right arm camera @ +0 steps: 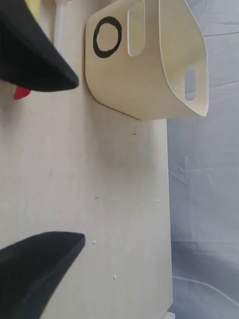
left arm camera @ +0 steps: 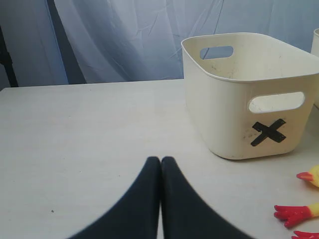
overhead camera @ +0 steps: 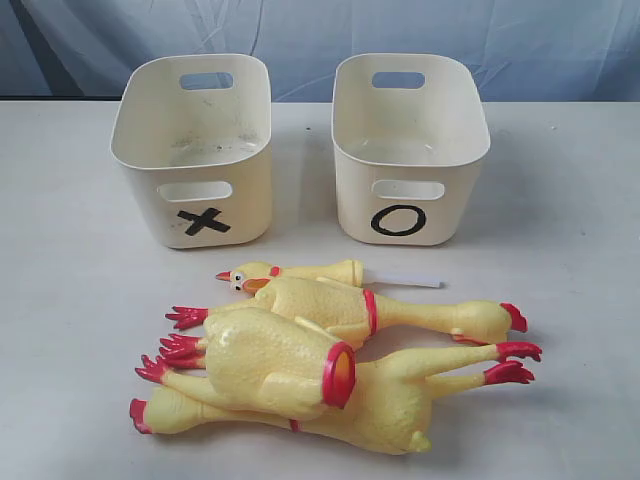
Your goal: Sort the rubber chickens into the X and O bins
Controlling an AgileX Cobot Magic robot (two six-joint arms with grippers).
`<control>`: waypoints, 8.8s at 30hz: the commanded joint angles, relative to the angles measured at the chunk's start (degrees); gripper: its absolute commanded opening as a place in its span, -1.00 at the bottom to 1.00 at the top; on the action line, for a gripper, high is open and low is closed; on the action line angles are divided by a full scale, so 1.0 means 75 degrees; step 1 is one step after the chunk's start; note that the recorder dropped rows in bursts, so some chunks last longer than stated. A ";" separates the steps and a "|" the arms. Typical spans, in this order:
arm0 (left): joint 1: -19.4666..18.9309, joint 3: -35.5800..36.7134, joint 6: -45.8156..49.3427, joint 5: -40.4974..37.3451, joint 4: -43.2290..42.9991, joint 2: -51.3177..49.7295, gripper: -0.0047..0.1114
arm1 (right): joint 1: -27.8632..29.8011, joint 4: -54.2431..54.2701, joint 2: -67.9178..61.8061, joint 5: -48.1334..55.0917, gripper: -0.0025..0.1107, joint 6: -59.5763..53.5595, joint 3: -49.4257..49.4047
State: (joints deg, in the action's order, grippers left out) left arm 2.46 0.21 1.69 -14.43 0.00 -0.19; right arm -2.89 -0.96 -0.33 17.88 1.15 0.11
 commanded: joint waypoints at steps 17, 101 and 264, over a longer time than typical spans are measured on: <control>0.0000 -0.0028 -0.0017 0.0097 0.0000 0.0026 -0.92 | 0.0031 0.0008 0.0044 -0.0058 0.33 -0.0007 -0.0015; 0.0000 -0.0028 -0.0017 0.0097 0.0000 0.0026 -0.92 | -0.1755 0.1780 -0.7863 0.2903 0.33 0.0821 0.7185; 0.0000 -0.0028 -0.0017 0.0097 0.0000 0.0026 -0.92 | -0.4593 0.0928 -1.2514 0.5608 0.12 -0.5354 0.8164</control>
State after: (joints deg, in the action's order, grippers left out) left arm 2.46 0.21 1.69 -14.43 0.00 -0.19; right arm -37.35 7.83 -94.06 64.10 -36.71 65.42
